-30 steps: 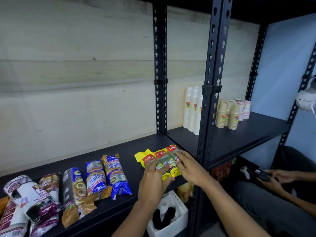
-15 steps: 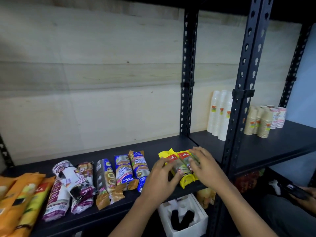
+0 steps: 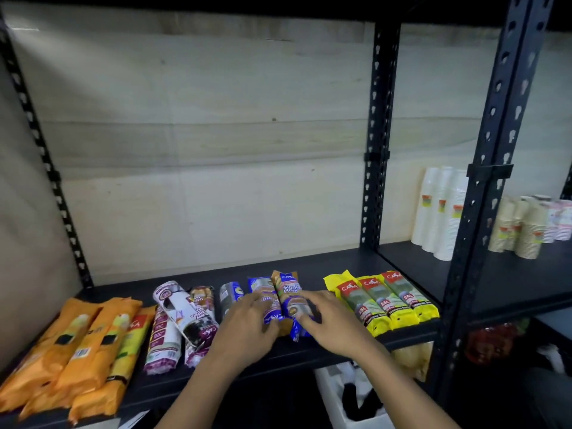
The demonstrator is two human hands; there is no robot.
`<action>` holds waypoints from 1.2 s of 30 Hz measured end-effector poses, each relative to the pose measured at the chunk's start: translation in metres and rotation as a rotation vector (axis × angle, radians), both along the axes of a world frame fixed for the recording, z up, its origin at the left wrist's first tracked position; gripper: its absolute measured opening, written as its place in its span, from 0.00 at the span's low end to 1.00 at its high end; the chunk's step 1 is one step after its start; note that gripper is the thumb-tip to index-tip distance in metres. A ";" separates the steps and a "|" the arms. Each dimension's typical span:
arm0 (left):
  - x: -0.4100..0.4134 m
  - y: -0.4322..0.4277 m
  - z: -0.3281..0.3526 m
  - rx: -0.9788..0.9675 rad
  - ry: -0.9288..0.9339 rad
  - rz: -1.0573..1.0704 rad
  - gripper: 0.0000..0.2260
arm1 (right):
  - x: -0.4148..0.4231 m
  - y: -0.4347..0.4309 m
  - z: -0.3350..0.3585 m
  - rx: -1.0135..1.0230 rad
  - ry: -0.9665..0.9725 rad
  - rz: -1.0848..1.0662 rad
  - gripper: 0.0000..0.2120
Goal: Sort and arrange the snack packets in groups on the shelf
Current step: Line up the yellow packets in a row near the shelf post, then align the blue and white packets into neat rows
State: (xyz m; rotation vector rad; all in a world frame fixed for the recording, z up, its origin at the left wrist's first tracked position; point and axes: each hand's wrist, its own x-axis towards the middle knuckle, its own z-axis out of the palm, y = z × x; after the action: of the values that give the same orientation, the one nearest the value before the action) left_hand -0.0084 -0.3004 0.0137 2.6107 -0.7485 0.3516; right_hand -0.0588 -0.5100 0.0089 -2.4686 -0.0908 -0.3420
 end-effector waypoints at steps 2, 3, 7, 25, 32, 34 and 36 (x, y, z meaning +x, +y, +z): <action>-0.004 0.002 -0.002 0.101 0.043 0.014 0.24 | 0.000 0.010 -0.003 0.039 0.051 -0.014 0.25; -0.005 0.002 -0.004 0.137 0.045 0.017 0.25 | 0.001 0.014 -0.004 0.051 0.065 -0.032 0.25; -0.008 -0.001 -0.012 0.191 -0.009 0.025 0.24 | 0.002 0.018 -0.004 0.037 0.060 -0.079 0.23; 0.001 0.005 0.004 -0.058 0.121 -0.209 0.22 | -0.030 -0.007 -0.004 -0.109 -0.015 -0.177 0.19; 0.041 -0.009 0.034 0.460 0.061 -0.313 0.33 | -0.029 -0.006 0.000 -0.196 0.002 -0.212 0.18; 0.052 -0.014 0.033 0.573 0.072 -0.321 0.37 | -0.030 -0.006 0.000 -0.215 0.006 -0.220 0.18; 0.057 -0.016 0.032 0.643 0.081 -0.345 0.37 | -0.030 -0.006 0.000 -0.227 0.013 -0.235 0.19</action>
State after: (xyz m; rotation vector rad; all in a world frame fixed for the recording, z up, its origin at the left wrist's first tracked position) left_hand 0.0486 -0.3162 0.0459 2.9524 -1.4496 -0.1235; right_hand -0.0893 -0.5163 0.0090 -2.7128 0.1769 -0.4362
